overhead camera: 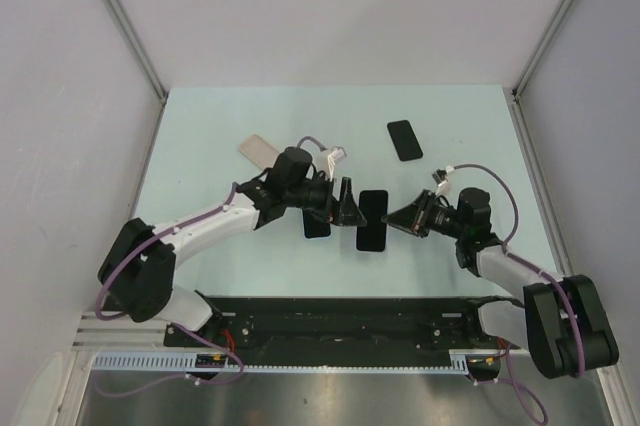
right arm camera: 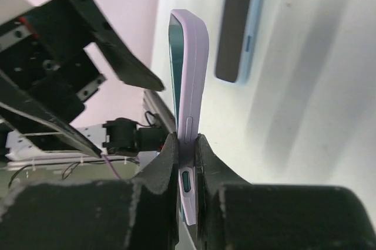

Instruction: Put the phone into the phone case

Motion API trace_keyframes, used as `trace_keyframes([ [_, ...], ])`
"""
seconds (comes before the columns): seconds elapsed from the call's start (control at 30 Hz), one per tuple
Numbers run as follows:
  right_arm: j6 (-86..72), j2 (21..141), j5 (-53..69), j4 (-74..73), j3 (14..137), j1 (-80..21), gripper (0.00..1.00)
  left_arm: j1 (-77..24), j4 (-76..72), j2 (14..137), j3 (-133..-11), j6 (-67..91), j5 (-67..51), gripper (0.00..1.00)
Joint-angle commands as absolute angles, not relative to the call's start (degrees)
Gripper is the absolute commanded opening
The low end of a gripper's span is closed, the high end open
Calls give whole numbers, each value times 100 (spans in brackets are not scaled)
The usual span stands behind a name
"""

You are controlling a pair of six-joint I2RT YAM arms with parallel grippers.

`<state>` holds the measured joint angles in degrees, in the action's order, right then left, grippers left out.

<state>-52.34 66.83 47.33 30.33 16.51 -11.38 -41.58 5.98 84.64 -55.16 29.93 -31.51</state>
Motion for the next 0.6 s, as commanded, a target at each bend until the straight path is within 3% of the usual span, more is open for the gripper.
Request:
trace_keyframes([
  [0.0, -6098, 6189, 5220, 3910, 1811, -1125, 0, -4140, -181, 8061, -5143, 3093, -3928, 88],
  [0.27, -6977, 5994, 5361, 4850, 1758, -1151, 0, -4131, -799, 7963, -4966, 3401, -4385, 88],
  [0.43, -7470, 6187, 5414, 5695, 1731, -1213, 0, -4122, -1791, 8033, -4729, 3971, -4728, 82],
  [0.53, -7471, 6231, 5423, 5774, 1705, -1266, 1, -4122, -2416, 8007, -4562, 4376, -4851, 65],
  [0.57, -7384, 6231, 5440, 5748, 1688, -1274, 6, -4122, -2504, 7972, -4535, 4464, -4869, 52],
])
